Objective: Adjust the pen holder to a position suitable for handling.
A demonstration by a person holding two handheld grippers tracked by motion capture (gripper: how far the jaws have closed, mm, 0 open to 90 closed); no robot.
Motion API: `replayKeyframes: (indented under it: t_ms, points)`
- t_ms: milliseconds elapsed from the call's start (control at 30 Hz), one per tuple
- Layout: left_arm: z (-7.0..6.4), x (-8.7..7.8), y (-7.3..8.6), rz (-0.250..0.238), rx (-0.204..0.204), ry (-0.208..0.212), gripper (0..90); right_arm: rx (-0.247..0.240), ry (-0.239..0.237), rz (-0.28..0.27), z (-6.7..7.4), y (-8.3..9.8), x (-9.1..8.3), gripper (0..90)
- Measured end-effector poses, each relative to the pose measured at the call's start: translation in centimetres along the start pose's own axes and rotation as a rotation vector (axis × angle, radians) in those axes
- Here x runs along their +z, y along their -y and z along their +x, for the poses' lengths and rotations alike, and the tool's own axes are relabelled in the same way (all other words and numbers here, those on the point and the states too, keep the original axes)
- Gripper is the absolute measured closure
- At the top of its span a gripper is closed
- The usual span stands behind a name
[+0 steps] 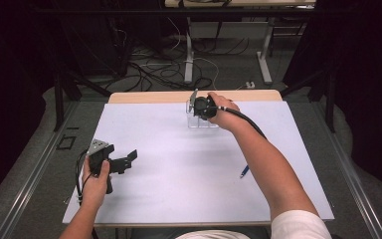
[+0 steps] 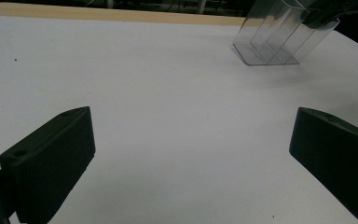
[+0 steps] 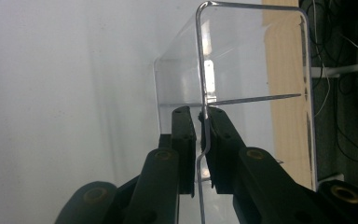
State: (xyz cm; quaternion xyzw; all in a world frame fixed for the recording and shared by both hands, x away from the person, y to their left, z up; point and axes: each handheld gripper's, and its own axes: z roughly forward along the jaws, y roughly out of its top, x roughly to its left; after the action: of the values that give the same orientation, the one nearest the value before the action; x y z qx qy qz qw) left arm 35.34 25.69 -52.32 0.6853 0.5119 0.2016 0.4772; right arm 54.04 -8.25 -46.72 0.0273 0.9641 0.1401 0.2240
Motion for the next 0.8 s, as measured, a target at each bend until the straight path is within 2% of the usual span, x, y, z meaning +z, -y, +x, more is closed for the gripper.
replayKeyframes:
  t_ms: [167, 200, 333, 500, 533, 667, 800]
  points:
    - [0.0, 0.0, 0.0, 0.003, -0.002, -0.001, 0.0, -0.033, -0.04, 0.015, 0.4, -0.4, -0.2, 87.7]
    - [0.0, 0.0, 0.0, 0.002, -0.004, -0.001, 0.0, -0.034, -0.061, 0.033, 0.5, -0.5, -0.2, 88.7]
    - [0.0, 0.0, 0.0, 0.002, -0.007, -0.001, 0.0, -0.065, -0.066, 0.04, 0.8, -0.9, -0.2, 89.2]
    - [0.0, -0.1, 0.0, 0.001, -0.007, -0.002, 0.0, -0.056, -0.065, 0.025, 1.2, -1.2, -0.7, 89.2]
    - [0.0, -0.1, 0.0, 0.0, -0.008, -0.001, 0.0, -0.076, -0.067, 0.019, 1.1, -1.2, -0.8, 89.3]
    - [0.0, -0.1, 0.0, -0.003, -0.008, -0.002, 0.0, -0.07, -0.076, 0.024, 1.6, -1.4, -1.6, 89.3]
    - [0.0, -0.1, 0.0, -0.001, -0.007, -0.003, 0.0, -0.076, -0.077, 0.003, 2.3, -1.5, -2.1, 89.2]
